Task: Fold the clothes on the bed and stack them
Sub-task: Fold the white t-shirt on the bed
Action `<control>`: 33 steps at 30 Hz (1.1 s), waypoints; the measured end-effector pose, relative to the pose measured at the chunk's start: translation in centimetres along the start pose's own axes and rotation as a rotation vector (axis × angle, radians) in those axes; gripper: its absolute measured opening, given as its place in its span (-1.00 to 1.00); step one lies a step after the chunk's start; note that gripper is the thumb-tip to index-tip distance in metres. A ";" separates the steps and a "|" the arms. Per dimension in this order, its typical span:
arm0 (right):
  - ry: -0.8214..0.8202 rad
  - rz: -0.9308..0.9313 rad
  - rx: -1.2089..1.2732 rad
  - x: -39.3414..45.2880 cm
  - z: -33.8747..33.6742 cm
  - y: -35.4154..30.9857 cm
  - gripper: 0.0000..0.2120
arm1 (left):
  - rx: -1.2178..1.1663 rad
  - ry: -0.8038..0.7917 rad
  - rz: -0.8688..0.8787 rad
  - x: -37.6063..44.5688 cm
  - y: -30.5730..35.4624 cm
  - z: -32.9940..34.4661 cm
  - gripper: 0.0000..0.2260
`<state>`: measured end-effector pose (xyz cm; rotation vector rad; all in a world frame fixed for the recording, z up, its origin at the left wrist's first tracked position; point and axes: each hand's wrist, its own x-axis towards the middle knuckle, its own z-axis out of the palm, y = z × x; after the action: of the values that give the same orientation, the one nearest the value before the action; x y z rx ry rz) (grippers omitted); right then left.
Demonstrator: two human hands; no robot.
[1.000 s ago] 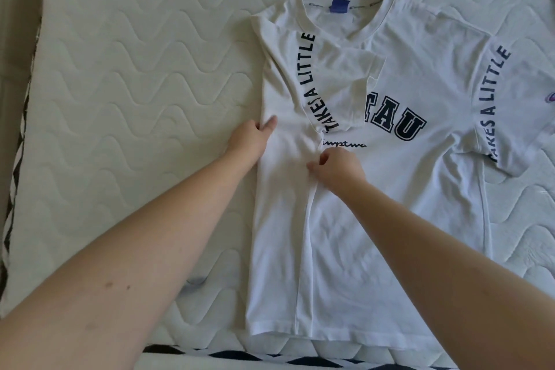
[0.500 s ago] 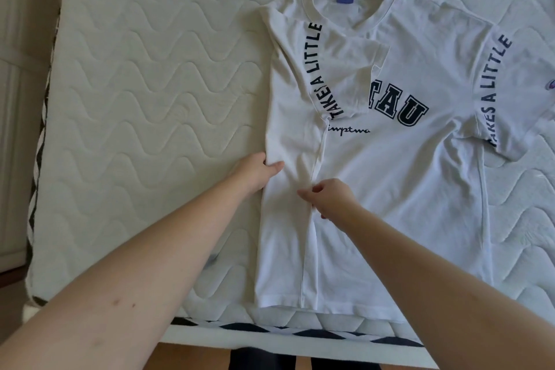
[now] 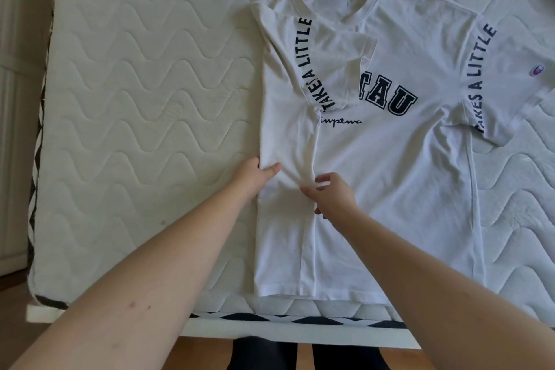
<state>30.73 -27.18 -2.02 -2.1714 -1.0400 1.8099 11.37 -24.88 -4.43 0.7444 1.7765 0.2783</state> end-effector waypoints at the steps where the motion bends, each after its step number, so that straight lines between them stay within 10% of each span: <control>1: 0.004 -0.002 -0.038 0.0 0.1 -0.1 -0.71 | 0.004 -0.026 -0.009 -0.3 -0.2 0.0 -0.61; 16: -0.255 0.107 -0.402 -5.2 2.7 5.9 -0.83 | 0.107 -0.154 -0.104 -8.7 -9.5 1.2 -0.71; 33: -0.174 0.169 -0.465 -9.5 5.1 12.4 -0.75 | -0.009 -0.168 -0.182 -15.3 -16.7 2.4 -0.89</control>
<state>30.89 -43.62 -1.88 -2.4510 -1.4849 2.0236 10.42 -47.49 -2.31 0.5783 1.6691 0.0985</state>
